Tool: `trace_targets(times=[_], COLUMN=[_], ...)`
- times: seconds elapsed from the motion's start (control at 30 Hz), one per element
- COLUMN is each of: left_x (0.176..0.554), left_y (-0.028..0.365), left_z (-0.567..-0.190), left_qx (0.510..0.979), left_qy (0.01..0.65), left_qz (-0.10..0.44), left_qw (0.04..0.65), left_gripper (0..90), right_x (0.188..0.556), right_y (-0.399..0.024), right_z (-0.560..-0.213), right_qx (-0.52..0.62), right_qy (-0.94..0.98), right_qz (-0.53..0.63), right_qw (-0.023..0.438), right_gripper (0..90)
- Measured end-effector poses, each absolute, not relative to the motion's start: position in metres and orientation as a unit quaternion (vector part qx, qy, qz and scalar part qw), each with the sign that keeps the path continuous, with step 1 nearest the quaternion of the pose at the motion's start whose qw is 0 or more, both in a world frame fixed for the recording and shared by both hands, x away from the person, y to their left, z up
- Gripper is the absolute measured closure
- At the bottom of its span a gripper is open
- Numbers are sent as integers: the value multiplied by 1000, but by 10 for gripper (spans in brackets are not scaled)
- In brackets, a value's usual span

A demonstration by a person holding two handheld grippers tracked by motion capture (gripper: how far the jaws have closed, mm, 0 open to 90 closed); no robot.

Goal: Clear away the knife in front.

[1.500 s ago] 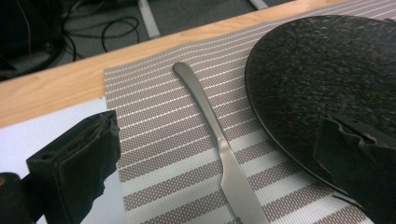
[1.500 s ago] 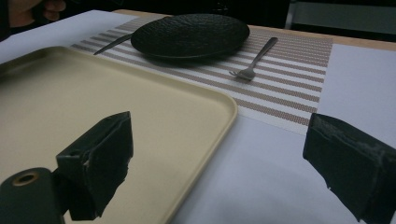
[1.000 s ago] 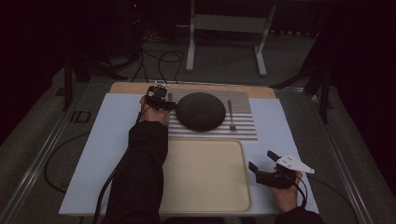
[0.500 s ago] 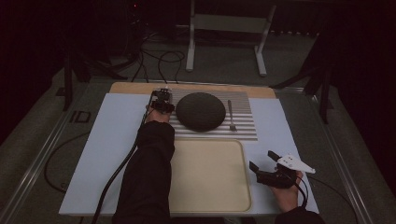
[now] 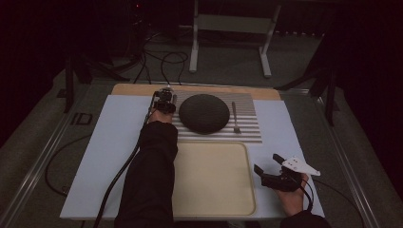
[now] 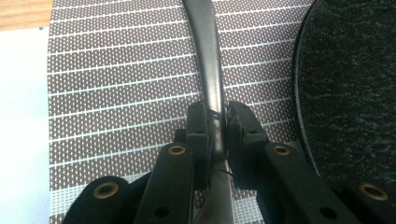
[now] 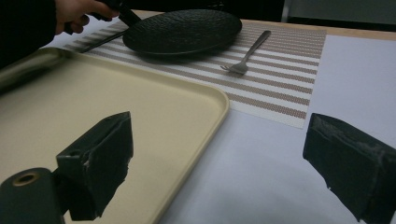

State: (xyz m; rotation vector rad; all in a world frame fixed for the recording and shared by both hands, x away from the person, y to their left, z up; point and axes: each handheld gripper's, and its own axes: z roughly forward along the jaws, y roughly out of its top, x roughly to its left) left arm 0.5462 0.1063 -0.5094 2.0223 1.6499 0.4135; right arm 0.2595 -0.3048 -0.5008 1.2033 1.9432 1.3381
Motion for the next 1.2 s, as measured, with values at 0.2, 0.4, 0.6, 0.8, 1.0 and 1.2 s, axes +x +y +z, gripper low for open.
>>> trace_targets(times=[0.2, 0.4, 0.6, 0.8, 1.0, 1.2], left_x=[544, 539, 538, 536, 532, 524], left_y=[112, 116, 117, 119, 120, 119], left_z=[-509, -504, -498, -495, -491, -486], left_qx=[741, 733, 734, 731, 733, 732], left_qy=[605, 606, 601, 605, 602, 597], left_qz=[153, 160, 170, 175, 179, 185], left_qw=[247, 265, 267, 261, 264, 271], left_gripper=[808, 808, 809, 809, 809, 809], right_x=[260, 260, 260, 260, 260, 260], right_y=[-305, -305, -304, -304, -304, -303], right_z=[-501, -501, -501, -501, -501, -501], right_qx=[442, 440, 440, 439, 439, 439], right_qy=[712, 713, 713, 714, 714, 714], right_qz=[488, 489, 488, 487, 487, 488], right_qw=[244, 244, 244, 245, 245, 245], right_gripper=[86, 86, 86, 86, 86, 86])
